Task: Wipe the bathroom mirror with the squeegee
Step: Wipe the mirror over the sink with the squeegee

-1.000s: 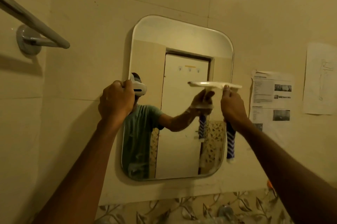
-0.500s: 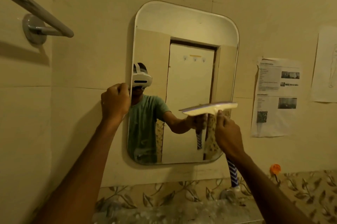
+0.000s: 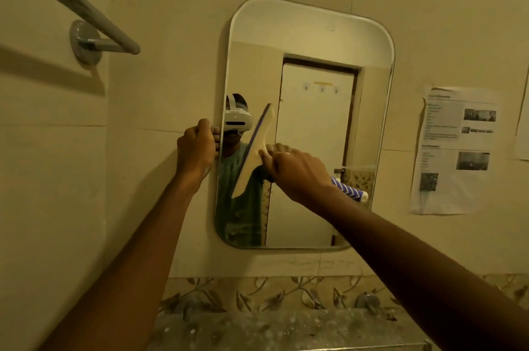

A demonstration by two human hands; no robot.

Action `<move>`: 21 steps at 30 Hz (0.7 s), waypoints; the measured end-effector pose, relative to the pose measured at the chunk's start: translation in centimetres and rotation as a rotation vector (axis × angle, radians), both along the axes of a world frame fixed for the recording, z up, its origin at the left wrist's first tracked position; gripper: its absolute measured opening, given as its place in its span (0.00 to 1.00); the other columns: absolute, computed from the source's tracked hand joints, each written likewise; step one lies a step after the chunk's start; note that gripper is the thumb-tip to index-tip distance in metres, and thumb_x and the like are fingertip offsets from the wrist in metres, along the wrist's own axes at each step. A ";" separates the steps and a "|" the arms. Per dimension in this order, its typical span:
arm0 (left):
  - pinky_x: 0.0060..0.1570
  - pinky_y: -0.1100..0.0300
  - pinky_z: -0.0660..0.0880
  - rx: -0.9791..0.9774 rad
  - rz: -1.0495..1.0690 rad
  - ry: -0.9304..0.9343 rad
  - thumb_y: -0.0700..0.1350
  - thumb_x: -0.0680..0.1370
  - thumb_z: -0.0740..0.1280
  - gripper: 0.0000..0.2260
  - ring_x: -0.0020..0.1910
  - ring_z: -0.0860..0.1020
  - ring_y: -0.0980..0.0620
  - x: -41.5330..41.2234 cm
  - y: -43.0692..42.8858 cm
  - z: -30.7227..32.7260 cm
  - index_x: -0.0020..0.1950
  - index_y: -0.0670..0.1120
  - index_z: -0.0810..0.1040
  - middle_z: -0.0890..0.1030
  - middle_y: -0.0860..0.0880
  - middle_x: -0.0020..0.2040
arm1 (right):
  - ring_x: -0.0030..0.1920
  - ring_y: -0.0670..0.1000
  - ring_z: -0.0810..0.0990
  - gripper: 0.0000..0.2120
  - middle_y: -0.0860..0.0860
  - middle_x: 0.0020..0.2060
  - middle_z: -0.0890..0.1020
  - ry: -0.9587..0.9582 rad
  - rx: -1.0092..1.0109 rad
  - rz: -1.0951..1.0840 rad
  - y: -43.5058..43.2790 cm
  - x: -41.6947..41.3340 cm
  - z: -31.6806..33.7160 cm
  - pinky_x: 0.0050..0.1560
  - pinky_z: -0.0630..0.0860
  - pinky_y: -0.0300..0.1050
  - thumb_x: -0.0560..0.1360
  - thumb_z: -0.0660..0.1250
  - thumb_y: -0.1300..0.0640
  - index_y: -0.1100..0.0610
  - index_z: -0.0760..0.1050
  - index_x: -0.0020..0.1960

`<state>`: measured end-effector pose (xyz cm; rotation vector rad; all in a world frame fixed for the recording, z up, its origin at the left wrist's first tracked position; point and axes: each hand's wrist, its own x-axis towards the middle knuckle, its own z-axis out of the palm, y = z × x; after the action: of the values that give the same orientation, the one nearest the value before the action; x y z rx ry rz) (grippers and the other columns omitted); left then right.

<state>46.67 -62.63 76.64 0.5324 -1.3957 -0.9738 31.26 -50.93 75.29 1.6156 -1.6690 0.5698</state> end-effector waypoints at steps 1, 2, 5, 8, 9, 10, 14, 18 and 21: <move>0.50 0.51 0.79 0.003 0.000 -0.001 0.49 0.80 0.52 0.17 0.44 0.81 0.46 0.0 -0.1 0.0 0.39 0.49 0.78 0.82 0.47 0.40 | 0.35 0.44 0.74 0.27 0.48 0.44 0.79 -0.037 -0.006 0.005 0.6 -1.0 -0.5 0.32 0.70 0.35 0.79 0.43 0.38 0.53 0.74 0.54; 0.50 0.51 0.79 0.004 0.000 -0.003 0.49 0.80 0.52 0.18 0.44 0.81 0.46 0.0 -0.1 0.0 0.39 0.49 0.78 0.82 0.48 0.39 | 0.33 0.42 0.74 0.25 0.45 0.39 0.77 -0.063 -0.015 -0.014 1.4 -2.3 -1.1 0.30 0.67 0.33 0.80 0.43 0.38 0.52 0.74 0.53; 0.49 0.50 0.79 -0.010 0.022 -0.016 0.52 0.76 0.52 0.17 0.45 0.81 0.43 -0.2 0.0 -0.1 0.37 0.51 0.77 0.82 0.46 0.40 | 0.29 0.41 0.74 0.28 0.44 0.30 0.74 -0.139 -0.024 -0.164 5.0 -6.4 -2.8 0.25 0.69 0.33 0.80 0.42 0.37 0.51 0.76 0.53; 0.46 0.49 0.78 -0.056 0.089 -0.053 0.54 0.73 0.51 0.17 0.44 0.80 0.43 -0.3 0.4 -0.2 0.36 0.49 0.77 0.82 0.42 0.42 | 0.30 0.45 0.77 0.35 0.47 0.32 0.78 -0.139 0.017 -0.292 7.2 -7.6 -3.0 0.31 0.78 0.44 0.76 0.37 0.34 0.49 0.77 0.58; 0.44 0.50 0.78 -0.068 0.097 -0.057 0.54 0.73 0.51 0.18 0.44 0.80 0.43 -0.3 0.5 -0.2 0.38 0.48 0.77 0.82 0.41 0.42 | 0.28 0.43 0.75 0.36 0.46 0.31 0.76 -0.109 0.001 -0.276 7.0 -7.1 -2.9 0.27 0.75 0.41 0.76 0.36 0.34 0.50 0.77 0.58; 0.43 0.52 0.78 -0.076 0.099 -0.060 0.54 0.73 0.51 0.18 0.44 0.80 0.43 -0.3 0.6 -0.3 0.40 0.46 0.78 0.82 0.41 0.43 | 0.25 0.41 0.72 0.35 0.45 0.29 0.73 -0.062 -0.024 -0.238 6.5 -6.1 -2.8 0.23 0.69 0.36 0.77 0.36 0.35 0.51 0.76 0.58; 0.43 0.53 0.78 -0.072 0.091 -0.049 0.52 0.76 0.51 0.17 0.45 0.81 0.43 -0.2 0.5 -0.2 0.37 0.50 0.77 0.82 0.42 0.44 | 0.35 0.42 0.72 0.30 0.54 0.50 0.79 0.148 0.022 -0.044 1.4 -0.3 -2.0 0.31 0.65 0.32 0.81 0.41 0.37 0.55 0.73 0.59; 0.44 0.52 0.79 -0.040 0.075 -0.029 0.49 0.80 0.50 0.19 0.42 0.81 0.45 0.0 0.2 -0.1 0.36 0.50 0.76 0.82 0.45 0.40 | 0.54 0.54 0.79 0.33 0.56 0.59 0.79 0.242 0.107 -0.154 -3.1 2.6 -0.9 0.44 0.72 0.45 0.79 0.40 0.35 0.54 0.75 0.59; 0.44 0.53 0.78 -0.007 0.018 -0.019 0.49 0.80 0.49 0.20 0.41 0.81 0.48 0.1 -0.1 0.1 0.38 0.49 0.77 0.82 0.48 0.37 | 0.49 0.51 0.79 0.32 0.54 0.56 0.79 0.150 0.094 -0.107 -2.2 1.0 -0.7 0.39 0.69 0.41 0.78 0.40 0.34 0.53 0.73 0.60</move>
<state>46.75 -62.72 76.70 0.5491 -1.4089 -0.9514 32.22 -53.09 74.54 1.5824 -1.6797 0.3134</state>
